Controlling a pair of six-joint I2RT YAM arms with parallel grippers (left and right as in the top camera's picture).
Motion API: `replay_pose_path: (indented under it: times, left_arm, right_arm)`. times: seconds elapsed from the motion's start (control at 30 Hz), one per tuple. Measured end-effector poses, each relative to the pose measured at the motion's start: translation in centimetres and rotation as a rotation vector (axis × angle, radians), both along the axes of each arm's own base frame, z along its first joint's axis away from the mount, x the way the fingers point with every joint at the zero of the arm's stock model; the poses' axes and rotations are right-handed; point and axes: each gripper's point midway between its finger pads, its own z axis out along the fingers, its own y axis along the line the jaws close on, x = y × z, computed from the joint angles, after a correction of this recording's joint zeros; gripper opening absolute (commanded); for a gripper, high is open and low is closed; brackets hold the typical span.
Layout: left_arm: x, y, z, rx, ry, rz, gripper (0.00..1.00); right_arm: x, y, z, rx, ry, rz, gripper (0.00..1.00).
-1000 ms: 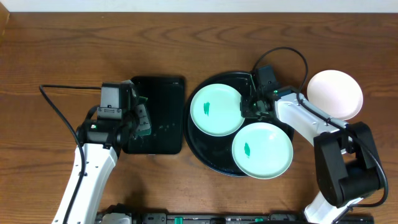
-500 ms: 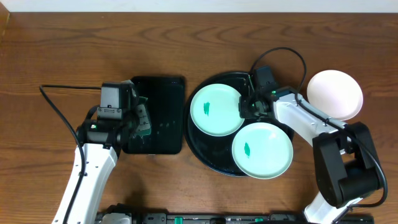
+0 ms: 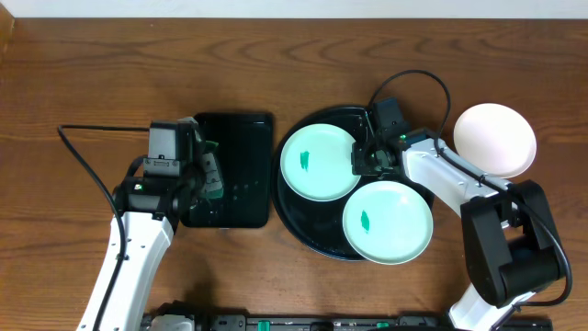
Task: Clean dirty plates on tray and stack at the side
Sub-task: 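Carry the sponge with the left gripper toward the held green plate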
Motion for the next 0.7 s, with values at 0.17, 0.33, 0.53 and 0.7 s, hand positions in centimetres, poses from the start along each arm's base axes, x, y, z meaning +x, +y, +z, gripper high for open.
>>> replay_pose_path:
  times: [0.17,0.33,0.53,0.7]
  left_arm:
    - [0.5,0.0,0.3,-0.002,-0.022,0.000,0.07]
    - [0.9,-0.1,-0.5,0.001,-0.001,0.000,0.07]
    - [0.9,-0.1,-2.7,0.026,0.205,-0.012,0.07]
    - [3.0,-0.3,-2.1,0.042,0.318,-0.028,0.07]
  right_arm:
    - [0.0,0.0,0.0,0.001,-0.001,0.000,0.01]
    - [0.1,0.0,0.0,0.002,-0.004,0.000,0.01]
    - [0.2,0.1,0.0,0.003,-0.007,0.000,0.01]
    - [0.2,0.1,0.1,0.004,-0.009,0.000,0.01]
